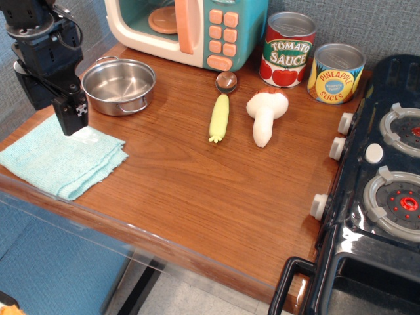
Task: Place the pot on top of the napkin
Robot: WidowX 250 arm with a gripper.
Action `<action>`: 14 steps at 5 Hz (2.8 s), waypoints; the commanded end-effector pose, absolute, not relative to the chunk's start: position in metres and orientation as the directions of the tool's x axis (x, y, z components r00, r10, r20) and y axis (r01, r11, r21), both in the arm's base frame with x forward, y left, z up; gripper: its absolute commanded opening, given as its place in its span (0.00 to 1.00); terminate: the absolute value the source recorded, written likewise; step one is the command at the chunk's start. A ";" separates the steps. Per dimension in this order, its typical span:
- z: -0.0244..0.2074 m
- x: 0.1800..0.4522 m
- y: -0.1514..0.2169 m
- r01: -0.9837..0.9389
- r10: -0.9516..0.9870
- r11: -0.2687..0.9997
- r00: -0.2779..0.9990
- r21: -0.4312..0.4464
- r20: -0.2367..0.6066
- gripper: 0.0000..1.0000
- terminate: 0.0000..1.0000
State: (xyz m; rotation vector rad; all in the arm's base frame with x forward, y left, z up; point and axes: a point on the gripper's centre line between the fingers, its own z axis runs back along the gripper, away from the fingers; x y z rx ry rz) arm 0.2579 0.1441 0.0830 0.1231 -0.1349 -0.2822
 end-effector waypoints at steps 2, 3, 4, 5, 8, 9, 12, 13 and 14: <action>0.089 0.275 0.143 0.238 -0.258 0.961 0.955 0.142 0.146 1.00 0.00; 0.084 0.284 0.136 0.217 -0.240 0.959 0.964 0.181 0.115 1.00 0.00; 0.086 0.300 0.123 0.203 -0.228 0.960 0.966 0.191 0.122 1.00 0.00; 0.092 0.335 0.109 0.144 -0.167 0.979 0.973 0.146 0.160 1.00 0.00; 0.057 0.396 0.155 -0.150 0.139 0.983 0.985 0.103 0.105 1.00 0.00; 0.043 0.397 0.155 -0.172 0.164 0.981 0.983 0.087 0.088 1.00 0.00; 0.052 0.393 0.153 -0.180 0.167 0.980 0.976 0.085 0.137 0.00 0.00; 0.069 0.395 0.153 -0.166 0.144 0.981 0.971 0.105 0.189 0.00 0.00; 0.101 0.388 0.158 -0.169 0.130 0.978 0.952 0.119 0.277 0.00 0.00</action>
